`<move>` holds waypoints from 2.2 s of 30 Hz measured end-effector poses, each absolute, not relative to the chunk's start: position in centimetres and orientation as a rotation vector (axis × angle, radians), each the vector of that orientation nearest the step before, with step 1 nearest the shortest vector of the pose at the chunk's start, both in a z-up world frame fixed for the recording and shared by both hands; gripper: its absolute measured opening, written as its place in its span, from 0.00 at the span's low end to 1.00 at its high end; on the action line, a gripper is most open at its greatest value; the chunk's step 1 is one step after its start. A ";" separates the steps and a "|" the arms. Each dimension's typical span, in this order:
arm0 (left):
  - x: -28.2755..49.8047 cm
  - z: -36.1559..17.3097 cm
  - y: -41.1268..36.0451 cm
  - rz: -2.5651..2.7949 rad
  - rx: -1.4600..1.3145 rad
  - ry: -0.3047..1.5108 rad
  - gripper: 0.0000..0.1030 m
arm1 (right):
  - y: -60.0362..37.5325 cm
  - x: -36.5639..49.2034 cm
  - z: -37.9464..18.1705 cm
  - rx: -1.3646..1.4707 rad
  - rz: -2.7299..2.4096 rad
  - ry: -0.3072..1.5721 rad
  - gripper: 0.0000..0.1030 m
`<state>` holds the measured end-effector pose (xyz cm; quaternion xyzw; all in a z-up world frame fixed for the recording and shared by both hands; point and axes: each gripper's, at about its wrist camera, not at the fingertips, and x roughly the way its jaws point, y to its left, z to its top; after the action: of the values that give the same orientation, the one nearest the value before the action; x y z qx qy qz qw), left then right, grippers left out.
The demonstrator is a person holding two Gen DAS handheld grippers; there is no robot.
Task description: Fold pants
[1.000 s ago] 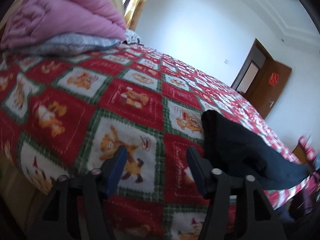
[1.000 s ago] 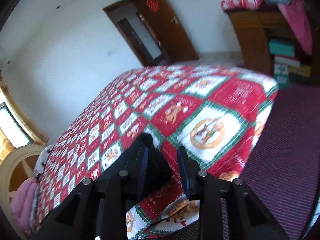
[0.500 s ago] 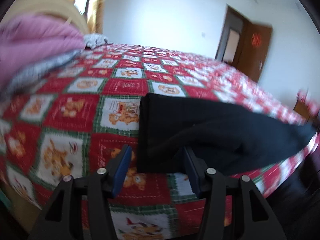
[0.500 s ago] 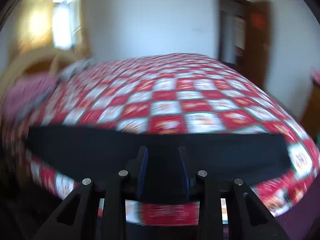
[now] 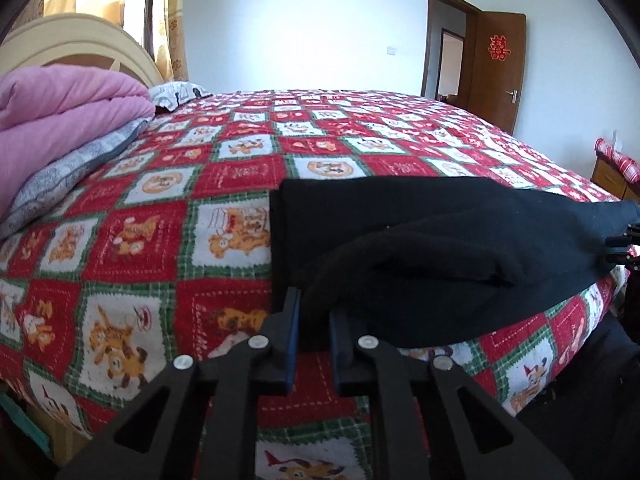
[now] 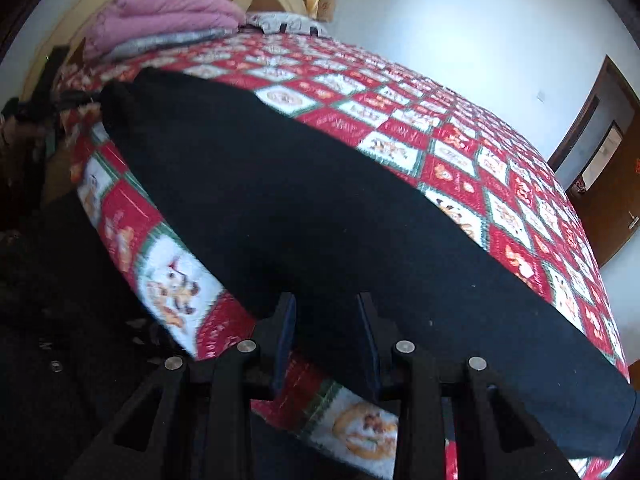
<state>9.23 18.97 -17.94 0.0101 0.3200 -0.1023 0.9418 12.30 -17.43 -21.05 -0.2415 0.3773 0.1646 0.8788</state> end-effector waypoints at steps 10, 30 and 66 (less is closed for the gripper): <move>9.7 -17.3 19.4 -0.209 0.011 0.640 0.11 | -16.3 12.8 -22.8 -0.568 0.371 0.809 0.29; 10.0 -16.4 20.2 -0.179 0.029 0.586 0.11 | -17.6 13.1 -21.7 -0.389 0.440 0.829 0.03; 9.4 -19.8 24.0 -0.148 -0.037 0.604 0.08 | -16.9 11.6 -22.9 -0.486 0.435 0.822 0.03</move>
<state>9.37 23.99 -19.77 -0.0183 0.2971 -0.0729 0.9519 11.63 -16.95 -22.88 -0.2320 0.3922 0.2076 0.8656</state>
